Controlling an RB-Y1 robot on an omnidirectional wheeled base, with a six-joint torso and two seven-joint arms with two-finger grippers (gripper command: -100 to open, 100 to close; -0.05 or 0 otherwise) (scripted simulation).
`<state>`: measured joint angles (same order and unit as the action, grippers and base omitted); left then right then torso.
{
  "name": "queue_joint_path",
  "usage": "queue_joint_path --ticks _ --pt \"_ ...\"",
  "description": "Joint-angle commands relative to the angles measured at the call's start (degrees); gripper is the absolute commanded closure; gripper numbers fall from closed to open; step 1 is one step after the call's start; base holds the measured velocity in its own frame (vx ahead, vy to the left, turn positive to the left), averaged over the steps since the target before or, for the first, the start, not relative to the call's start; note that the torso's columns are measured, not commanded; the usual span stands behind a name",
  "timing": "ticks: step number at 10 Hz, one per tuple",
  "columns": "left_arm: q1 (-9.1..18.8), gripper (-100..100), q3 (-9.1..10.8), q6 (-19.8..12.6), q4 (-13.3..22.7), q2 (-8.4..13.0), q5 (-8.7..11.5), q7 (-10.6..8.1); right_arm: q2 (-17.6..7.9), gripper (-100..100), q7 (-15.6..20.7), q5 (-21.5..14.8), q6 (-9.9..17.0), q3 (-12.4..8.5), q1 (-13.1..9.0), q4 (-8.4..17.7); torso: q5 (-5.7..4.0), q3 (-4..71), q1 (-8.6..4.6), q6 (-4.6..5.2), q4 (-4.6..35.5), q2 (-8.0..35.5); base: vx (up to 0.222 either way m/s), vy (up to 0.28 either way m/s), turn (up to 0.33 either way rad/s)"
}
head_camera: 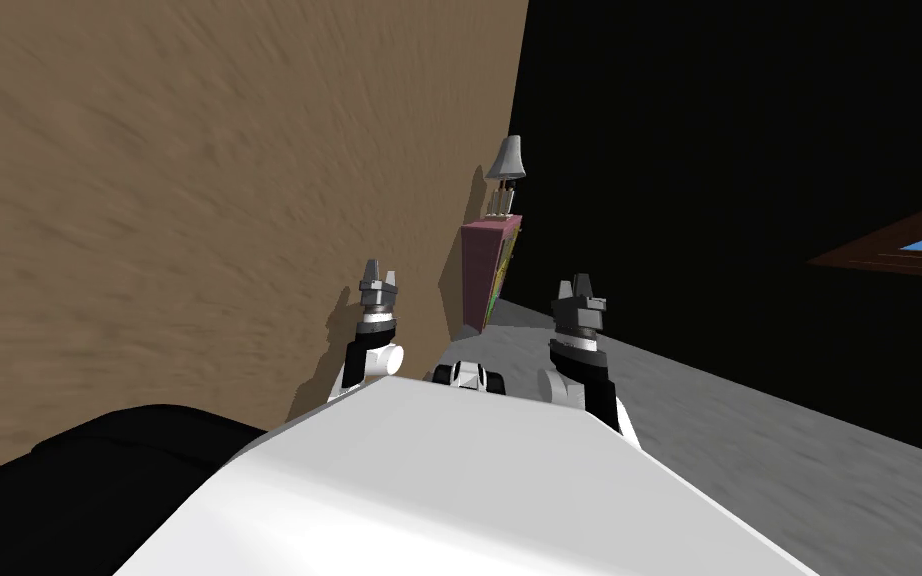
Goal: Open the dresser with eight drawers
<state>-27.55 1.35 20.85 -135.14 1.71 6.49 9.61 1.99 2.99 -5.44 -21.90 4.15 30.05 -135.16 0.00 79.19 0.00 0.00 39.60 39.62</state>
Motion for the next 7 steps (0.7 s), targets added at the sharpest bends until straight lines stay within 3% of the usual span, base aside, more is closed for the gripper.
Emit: queue_joint_path --ticks 1,7 --pt "-0.01 0 0.0 -0.01 0.02 0.0 0.0 0.0 -4.17 -100 0.7 -1.63 0.17 -0.01 -0.4 0.11 -0.01 3.96 -0.02 0.0 1.88 1.9 0.029 -0.019 0.035" --pt "-0.02 0 0.0 -0.01 0.03 0.0 0.0 0.0 -13.41 -100 4.82 -10.98 1.1 -0.04 -2.61 0.23 -0.02 5.37 -0.06 0.0 2.69 2.67 0.065 -0.044 0.059"
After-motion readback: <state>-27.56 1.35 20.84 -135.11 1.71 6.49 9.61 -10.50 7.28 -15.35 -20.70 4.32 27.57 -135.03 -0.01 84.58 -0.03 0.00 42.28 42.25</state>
